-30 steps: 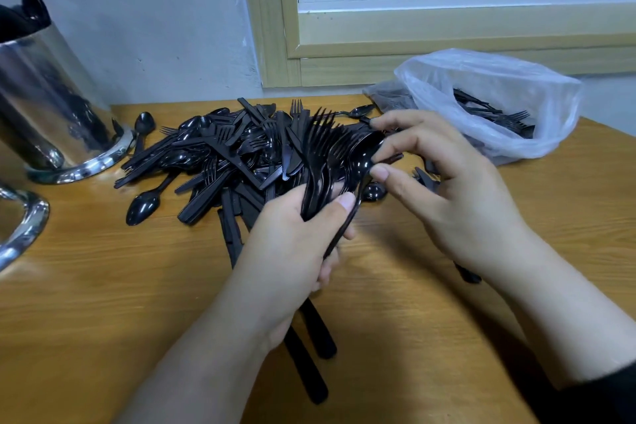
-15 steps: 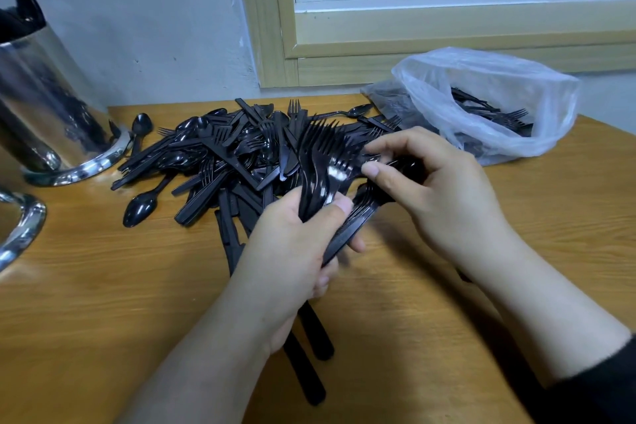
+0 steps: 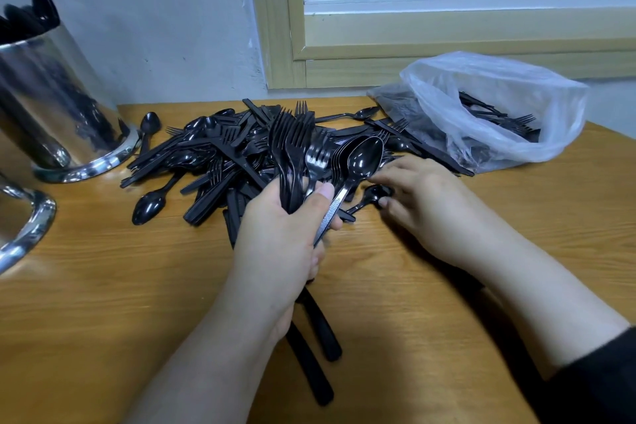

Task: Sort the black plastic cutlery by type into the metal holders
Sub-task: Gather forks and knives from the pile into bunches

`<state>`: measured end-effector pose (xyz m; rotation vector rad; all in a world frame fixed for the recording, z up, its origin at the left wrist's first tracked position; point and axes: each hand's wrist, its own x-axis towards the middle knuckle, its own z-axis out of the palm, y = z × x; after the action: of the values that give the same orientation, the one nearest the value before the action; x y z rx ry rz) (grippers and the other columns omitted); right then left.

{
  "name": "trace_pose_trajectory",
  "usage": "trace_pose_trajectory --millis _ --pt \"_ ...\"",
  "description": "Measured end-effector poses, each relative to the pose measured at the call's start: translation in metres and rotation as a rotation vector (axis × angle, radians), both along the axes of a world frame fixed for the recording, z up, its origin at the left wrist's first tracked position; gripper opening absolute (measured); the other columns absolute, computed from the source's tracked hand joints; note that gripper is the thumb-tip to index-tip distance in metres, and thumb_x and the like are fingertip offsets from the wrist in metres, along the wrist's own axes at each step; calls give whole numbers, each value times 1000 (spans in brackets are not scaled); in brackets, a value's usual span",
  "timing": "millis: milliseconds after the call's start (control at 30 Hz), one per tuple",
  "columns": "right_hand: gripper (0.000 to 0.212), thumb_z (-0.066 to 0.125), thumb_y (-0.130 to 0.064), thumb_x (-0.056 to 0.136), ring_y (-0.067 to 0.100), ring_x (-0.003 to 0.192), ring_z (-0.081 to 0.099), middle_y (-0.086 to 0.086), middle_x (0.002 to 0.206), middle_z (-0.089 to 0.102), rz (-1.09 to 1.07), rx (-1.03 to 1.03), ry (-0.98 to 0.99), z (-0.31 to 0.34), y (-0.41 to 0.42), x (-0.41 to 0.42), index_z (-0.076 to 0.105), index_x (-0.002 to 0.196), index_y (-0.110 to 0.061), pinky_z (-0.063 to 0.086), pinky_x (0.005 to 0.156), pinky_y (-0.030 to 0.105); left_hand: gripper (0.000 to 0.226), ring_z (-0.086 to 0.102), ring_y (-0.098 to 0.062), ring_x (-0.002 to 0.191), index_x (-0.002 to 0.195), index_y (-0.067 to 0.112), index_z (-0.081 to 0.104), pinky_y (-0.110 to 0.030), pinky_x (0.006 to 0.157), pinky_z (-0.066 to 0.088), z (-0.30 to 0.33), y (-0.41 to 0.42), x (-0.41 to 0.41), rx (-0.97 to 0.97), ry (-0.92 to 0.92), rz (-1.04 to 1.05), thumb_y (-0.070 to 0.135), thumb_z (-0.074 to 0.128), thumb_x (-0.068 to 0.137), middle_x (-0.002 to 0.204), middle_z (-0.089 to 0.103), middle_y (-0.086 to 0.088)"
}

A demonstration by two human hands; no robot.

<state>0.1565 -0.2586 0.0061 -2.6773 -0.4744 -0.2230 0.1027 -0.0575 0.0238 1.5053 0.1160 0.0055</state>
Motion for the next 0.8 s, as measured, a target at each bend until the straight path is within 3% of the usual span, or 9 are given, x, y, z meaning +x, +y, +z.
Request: trace_pose_trajectory --millis 67,233,367,533,700,800 --pt "37 65 -27 93 23 117 51 -7 123 57 -9 -60 66 1 2 -2 64 130 -29 45 99 50 16 36 -12 43 96 16 64 -22 39 27 0 1 0 -4 -1 6 30 60 103 75 71 -3" --pt "26 65 -18 92 24 109 56 -3 109 62 -19 -30 24 0 -2 0 73 114 -27 47 94 47 15 36 -13 43 97 16 65 -22 39 28 0 1 1 1 -31 18 30 61 102 78 72 -5" --pt "16 72 -11 88 19 94 64 -5 96 69 -56 49 -110 12 -14 3 78 100 -20 42 83 21 9 38 -13 43 94 19 67 -22 38 31 4 0 0 6 -108 49 26 65 99 76 71 -5" --pt "14 65 -12 95 -10 83 55 -16 88 65 -26 266 -152 36 -31 -11 71 99 -24 35 74 1 9 41 -15 42 90 23 64 -25 38 34 8 4 2 28 -217 189 22 65 99 73 71 -2" --pt "11 61 -32 93 2 74 59 -14 83 70 39 528 -35 40 -27 -22 69 99 -37 45 72 15 9 47 -14 43 90 22 63 -30 42 44 7 4 2 138 -241 192 21 64 99 69 68 -1" --pt "22 62 -37 89 7 73 60 -10 84 69 72 622 -7 37 -17 -24 69 109 -37 48 73 20 12 51 -13 46 87 23 65 -29 43 46 6 4 1 178 -206 140 22 65 98 68 68 -2"
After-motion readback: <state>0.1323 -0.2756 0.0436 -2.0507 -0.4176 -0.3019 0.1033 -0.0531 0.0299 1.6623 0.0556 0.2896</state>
